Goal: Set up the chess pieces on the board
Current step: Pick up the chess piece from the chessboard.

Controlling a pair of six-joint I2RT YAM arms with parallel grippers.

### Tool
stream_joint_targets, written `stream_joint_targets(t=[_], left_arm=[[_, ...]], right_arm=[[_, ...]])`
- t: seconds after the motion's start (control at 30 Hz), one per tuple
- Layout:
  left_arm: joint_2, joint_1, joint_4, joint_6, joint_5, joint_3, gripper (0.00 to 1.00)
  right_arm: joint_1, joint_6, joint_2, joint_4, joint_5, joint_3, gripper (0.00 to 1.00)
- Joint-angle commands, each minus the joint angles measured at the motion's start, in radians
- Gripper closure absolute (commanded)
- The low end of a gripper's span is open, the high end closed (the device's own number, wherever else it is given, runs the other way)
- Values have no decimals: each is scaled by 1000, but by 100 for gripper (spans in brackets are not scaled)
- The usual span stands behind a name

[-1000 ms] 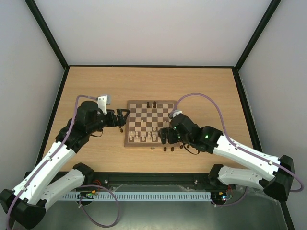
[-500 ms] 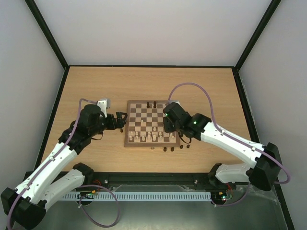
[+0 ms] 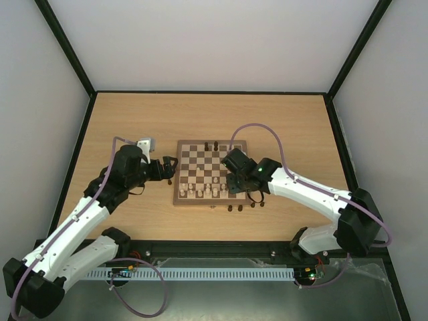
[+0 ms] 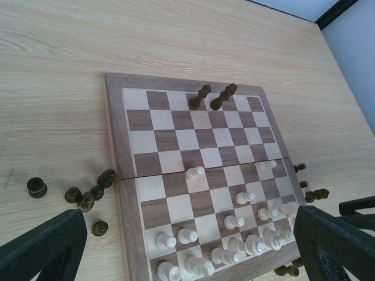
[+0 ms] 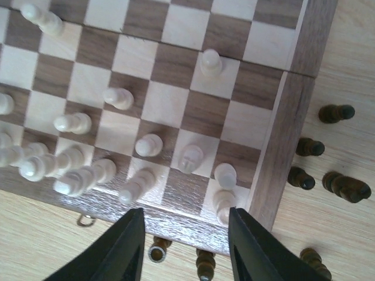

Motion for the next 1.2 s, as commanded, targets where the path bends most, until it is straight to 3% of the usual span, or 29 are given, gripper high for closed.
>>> stream_joint_targets(t=[0.0,0.13,0.53,0.9,1.17], left_arm=[[8,-4,11,-3,-7,-2,1],[12,-4,14,-3,-9,-5,0],[23,-4,27,-5,-12,-14,1],[22,-3,27,-4,-11,-16,0],[19,-4,25,-4,-12,-15,1]], right_arm=[[2,40,4,-24,0,-44,62],[3,32,50,4,10,-48,67],[-6,16,155,56,28,1,69],[-24,6,199,72,35,22,79],[-32,-5,219,67,39,38,80]])
